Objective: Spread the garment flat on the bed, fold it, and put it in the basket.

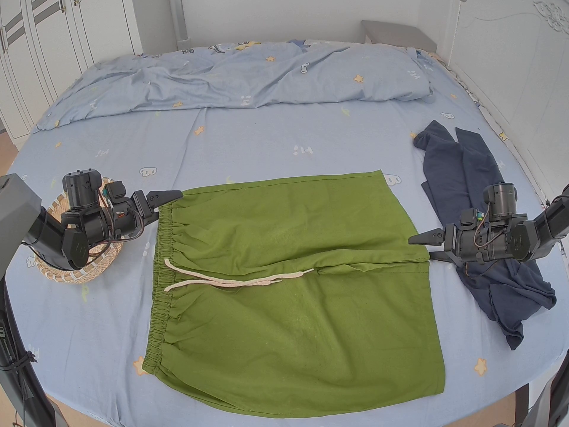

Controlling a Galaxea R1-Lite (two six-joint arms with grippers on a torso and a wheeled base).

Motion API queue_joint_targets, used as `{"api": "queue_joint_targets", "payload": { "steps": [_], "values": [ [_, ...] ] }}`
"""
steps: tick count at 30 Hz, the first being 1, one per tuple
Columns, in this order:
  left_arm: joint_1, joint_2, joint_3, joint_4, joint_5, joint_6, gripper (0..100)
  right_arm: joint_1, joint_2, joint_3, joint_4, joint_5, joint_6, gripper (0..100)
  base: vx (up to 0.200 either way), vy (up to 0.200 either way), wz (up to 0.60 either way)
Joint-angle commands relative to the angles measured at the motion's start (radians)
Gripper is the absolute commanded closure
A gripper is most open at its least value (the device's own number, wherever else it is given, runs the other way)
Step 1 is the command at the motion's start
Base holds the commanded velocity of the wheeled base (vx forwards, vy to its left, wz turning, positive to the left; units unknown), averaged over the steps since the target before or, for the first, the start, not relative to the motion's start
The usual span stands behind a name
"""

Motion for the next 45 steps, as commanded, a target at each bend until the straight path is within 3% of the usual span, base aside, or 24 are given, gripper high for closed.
{"api": "queue_joint_targets", "payload": {
  "steps": [1, 5, 11, 13, 18, 27, 35, 45],
  "values": [
    [-0.001, -0.097, 0.034, 0.001, 0.002, 0.0, 0, -0.003, -0.061, 0.031, -0.028, -0.001, 0.006, 0, 0.0, 0.0, 0.0],
    [-0.003, -0.249, 0.136, 0.012, 0.002, 0.002, 0, -0.017, -0.171, 0.089, -0.043, -0.001, 0.009, 0, 0.0, 0.0, 0.0],
    [0.019, -0.329, 0.271, 0.001, 0.022, 0.003, 0, -0.015, -0.265, 0.203, -0.047, -0.002, -0.006, 0, 0.0, 0.0, 0.0],
    [0.051, -0.366, 0.381, 0.006, 0.034, 0.022, 0, -0.003, -0.306, 0.304, -0.068, -0.002, -0.026, 0, 0.0, 0.0, 0.0],
    [0.046, -0.444, 0.676, -0.002, 0.026, 0.051, 0, 0.023, -0.355, 0.536, -0.175, -0.001, -0.126, 0, 0.0, 0.0, 0.0],
    [0.036, -0.581, 1.024, -0.008, 0.0, 0.055, 0, 0.039, -0.361, 0.77, -0.301, -0.001, -0.118, 0, 0.0, 0.0, 0.0],
    [0.037, -0.561, 1.054, 0.044, 0.005, 0.126, 0, 0.066, -0.36, 0.764, -0.303, 0.001, -0.118, 0, 0.0, 0.0, 0.0],
    [0.034, -0.349, 1.039, 0.046, 0.003, 0.282, 0, 0.062, -0.383, 0.759, -0.304, 0.001, -0.117, 0, 0.0, 0.0, 0.0]
  ]
}}
